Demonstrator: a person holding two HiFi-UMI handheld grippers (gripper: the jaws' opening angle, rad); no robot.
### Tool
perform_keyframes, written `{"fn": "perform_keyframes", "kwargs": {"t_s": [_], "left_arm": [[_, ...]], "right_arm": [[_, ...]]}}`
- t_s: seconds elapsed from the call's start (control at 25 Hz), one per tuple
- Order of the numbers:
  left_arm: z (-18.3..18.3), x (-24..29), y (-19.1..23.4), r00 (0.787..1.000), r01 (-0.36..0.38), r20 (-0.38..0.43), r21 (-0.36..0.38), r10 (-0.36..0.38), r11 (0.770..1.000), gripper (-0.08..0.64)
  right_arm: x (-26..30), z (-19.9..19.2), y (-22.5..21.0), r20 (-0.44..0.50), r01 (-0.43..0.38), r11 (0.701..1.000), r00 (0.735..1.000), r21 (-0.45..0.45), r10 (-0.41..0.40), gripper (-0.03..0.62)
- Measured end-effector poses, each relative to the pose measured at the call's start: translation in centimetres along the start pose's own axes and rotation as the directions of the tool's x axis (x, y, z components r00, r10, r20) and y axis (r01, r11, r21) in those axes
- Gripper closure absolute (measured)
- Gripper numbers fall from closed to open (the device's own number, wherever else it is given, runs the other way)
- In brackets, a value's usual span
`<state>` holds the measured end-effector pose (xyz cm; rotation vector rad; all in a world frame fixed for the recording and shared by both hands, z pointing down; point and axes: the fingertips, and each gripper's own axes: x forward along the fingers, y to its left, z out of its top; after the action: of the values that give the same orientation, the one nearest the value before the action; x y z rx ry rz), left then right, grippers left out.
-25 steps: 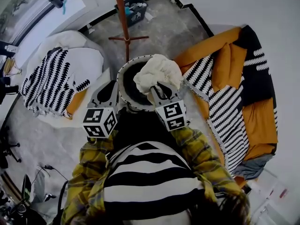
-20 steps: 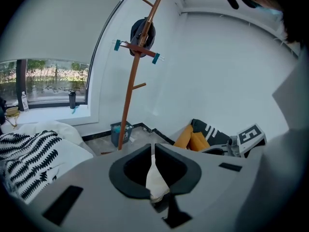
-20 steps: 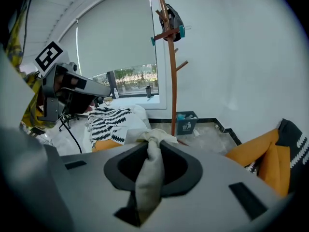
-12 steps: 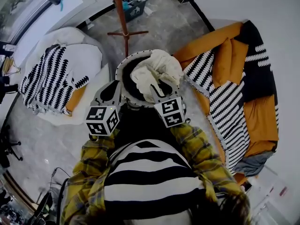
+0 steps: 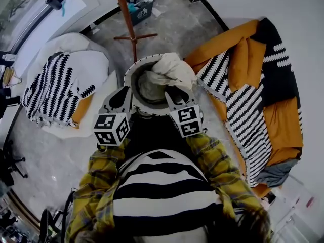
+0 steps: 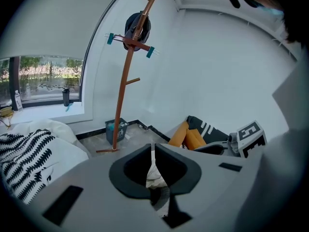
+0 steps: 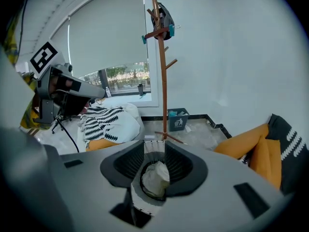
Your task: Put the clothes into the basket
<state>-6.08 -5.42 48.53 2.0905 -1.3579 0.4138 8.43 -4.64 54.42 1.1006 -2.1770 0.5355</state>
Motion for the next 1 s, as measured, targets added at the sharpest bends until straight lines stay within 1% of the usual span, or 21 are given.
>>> {"fn": "perform_keyframes", "kwargs": {"t_s": [0.28,0.52,0.68,0.76,0.88,1.0], "left_arm": [[-0.2,0.2,-1.0,1.0,0.023,-0.011,0.015,-0.023,1.0,0.525],[-0.3,0.1,-1.6,0.999,0.045,-0.017,0.027,-0.045,0.999,0.525],[-0.2,0.2,-2.1,0.998,0.061,-0.018,0.038,-0.06,0.997,0.525],[-0.1,0.2,-2.3,0.998,0.069,-0.018,0.044,-0.068,0.997,0.525],[0.0,0.2,-2.6,0.997,0.077,-0.018,0.05,-0.077,0.996,0.525],[-0.2,0.1,-2.8,0.996,0.083,-0.022,0.056,-0.082,0.995,0.525]], "right_arm": [[-1.2,0.0,-0.9,0.023,0.034,0.999,0.999,0.026,-0.035,0.449],[-2.2,0.1,-1.3,0.041,0.046,0.995,0.998,0.083,-0.049,0.472],[-3.1,0.1,-1.9,0.062,0.06,0.987,0.996,0.146,-0.07,0.502],[-3.5,0.1,-2.0,0.071,0.052,0.981,0.995,0.187,-0.067,0.515],[-3.8,-0.1,-1.9,0.083,0.026,0.965,0.995,0.262,-0.049,0.524],[-4.1,-0.5,-2.1,0.095,0.018,0.949,0.994,0.316,-0.051,0.535]]}}
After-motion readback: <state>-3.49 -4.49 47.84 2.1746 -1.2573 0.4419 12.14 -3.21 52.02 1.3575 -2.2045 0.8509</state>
